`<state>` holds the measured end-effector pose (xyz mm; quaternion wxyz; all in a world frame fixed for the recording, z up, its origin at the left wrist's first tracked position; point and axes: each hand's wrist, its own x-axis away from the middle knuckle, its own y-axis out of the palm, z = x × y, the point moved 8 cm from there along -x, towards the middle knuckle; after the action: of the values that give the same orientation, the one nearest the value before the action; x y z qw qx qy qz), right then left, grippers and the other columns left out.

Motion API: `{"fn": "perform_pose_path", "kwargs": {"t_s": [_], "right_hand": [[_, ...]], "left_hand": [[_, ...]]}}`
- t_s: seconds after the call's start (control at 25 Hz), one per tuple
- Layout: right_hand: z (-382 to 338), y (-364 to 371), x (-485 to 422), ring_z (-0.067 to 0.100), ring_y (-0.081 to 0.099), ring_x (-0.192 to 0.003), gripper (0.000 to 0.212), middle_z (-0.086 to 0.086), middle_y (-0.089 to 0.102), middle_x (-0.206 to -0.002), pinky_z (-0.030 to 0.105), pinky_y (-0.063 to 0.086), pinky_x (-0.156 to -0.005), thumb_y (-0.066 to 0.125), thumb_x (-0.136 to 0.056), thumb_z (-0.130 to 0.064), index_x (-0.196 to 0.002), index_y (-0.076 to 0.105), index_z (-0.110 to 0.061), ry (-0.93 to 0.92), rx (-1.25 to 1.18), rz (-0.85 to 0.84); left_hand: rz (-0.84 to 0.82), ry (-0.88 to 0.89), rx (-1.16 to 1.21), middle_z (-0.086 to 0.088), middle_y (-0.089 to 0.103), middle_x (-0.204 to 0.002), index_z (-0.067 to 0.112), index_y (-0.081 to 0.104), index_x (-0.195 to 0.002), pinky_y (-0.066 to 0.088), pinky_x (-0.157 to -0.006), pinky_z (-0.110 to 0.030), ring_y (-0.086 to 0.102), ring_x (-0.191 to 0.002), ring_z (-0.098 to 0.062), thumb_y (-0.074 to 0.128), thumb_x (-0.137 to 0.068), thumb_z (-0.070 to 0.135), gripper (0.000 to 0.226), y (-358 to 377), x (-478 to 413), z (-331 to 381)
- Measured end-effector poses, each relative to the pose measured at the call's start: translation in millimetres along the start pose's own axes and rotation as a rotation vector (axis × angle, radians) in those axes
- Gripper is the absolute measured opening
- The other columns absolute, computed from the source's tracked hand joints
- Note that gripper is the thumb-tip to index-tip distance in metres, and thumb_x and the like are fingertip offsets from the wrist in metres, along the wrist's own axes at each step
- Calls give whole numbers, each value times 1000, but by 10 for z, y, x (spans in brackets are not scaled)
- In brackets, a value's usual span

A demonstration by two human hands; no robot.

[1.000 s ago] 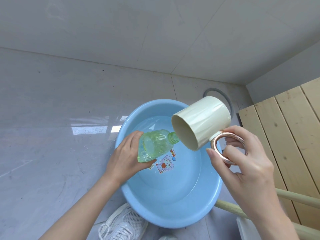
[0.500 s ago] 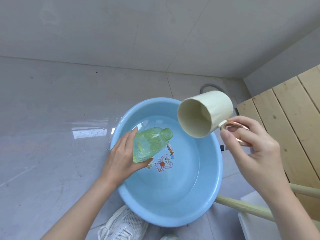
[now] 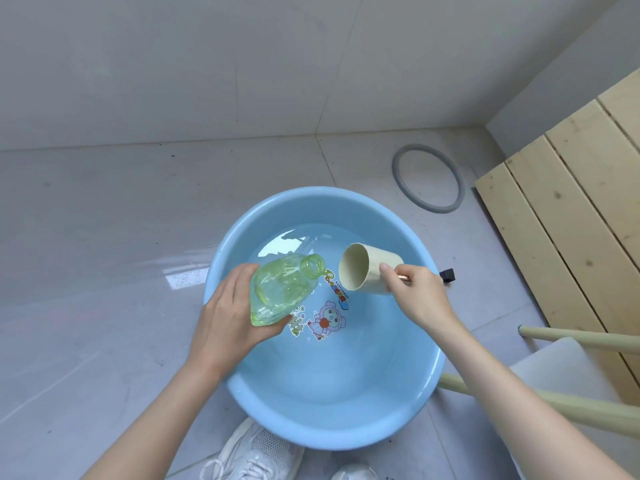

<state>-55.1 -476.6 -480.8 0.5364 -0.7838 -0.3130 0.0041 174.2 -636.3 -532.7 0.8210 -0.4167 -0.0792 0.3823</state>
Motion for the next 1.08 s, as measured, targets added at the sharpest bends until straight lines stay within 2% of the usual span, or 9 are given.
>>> {"fn": "perform_pose_path", "kwargs": {"t_s": [0.12,0.32,0.44,0.52,0.6,0.8,0.92,1.0,1.08], "right_hand": [[50,156,-87,28,46,-91,35,11,54,-87,30,30,-70,47,-97,-41,-76,59,-15,-36,133,27],[50,390,-212,35,48,-106,40,20,53,-111,34,39,-84,41,-99,-38,-104,66,-7,-101,441,12],[-37,488,-254,33,46,-107,41,20,51,-116,33,37,-78,35,-101,-35,-113,63,-7,-143,556,-3],[-97,571,-273,32,46,-107,41,20,50,-117,31,33,-73,34,-101,-34,-117,62,-8,-163,622,-23],[-144,639,-284,32,46,-107,40,20,51,-118,31,35,-75,34,-101,-33,-118,61,-9,-172,672,-47],[-148,672,-377,32,47,-108,43,22,54,-117,34,37,-87,32,-102,-34,-115,62,-6,-169,668,-73],[-84,682,-362,32,48,-110,43,21,63,-107,37,34,-92,34,-102,-34,-104,65,-4,-172,562,-114],[-47,673,-291,31,48,-110,42,20,65,-101,36,34,-92,37,-101,-34,-97,66,-4,-173,451,-128],[10,623,-219,31,49,-102,40,16,64,-90,34,36,-83,43,-99,-36,-84,66,-6,-141,285,-129]], "left_hand": [[-17,2,-31,-4,58,-129,5,50,-128,39,-90,-28,58,-112,-25,87,-56,45,89,8,5,4],[-38,-28,-48,2,61,-121,10,52,-123,45,-85,-29,59,-108,-21,83,-58,47,81,-8,-4,27],[-28,-18,-46,2,62,-115,11,52,-119,40,-80,-25,55,-104,-17,84,-58,46,78,-23,-8,50],[-32,-18,-43,1,62,-114,11,51,-119,38,-80,-25,52,-103,-16,76,-62,55,77,-26,-11,57],[-30,-17,-46,1,61,-114,11,50,-119,38,-80,-25,51,-103,-14,65,-63,62,77,-25,-12,63],[-36,-2,-57,0,61,-115,10,50,-120,38,-81,-25,54,-103,-17,61,-63,62,78,-22,-13,60],[-32,-13,-94,-5,62,-118,6,51,-123,37,-87,-27,60,-105,-25,81,-60,50,82,1,-1,40],[-27,-5,-114,-7,61,-121,5,50,-126,37,-89,-28,60,-108,-28,89,-56,41,88,16,4,29],[-22,21,-123,-7,59,-126,4,49,-130,38,-90,-29,58,-112,-27,90,-55,40,93,21,5,26]]}}
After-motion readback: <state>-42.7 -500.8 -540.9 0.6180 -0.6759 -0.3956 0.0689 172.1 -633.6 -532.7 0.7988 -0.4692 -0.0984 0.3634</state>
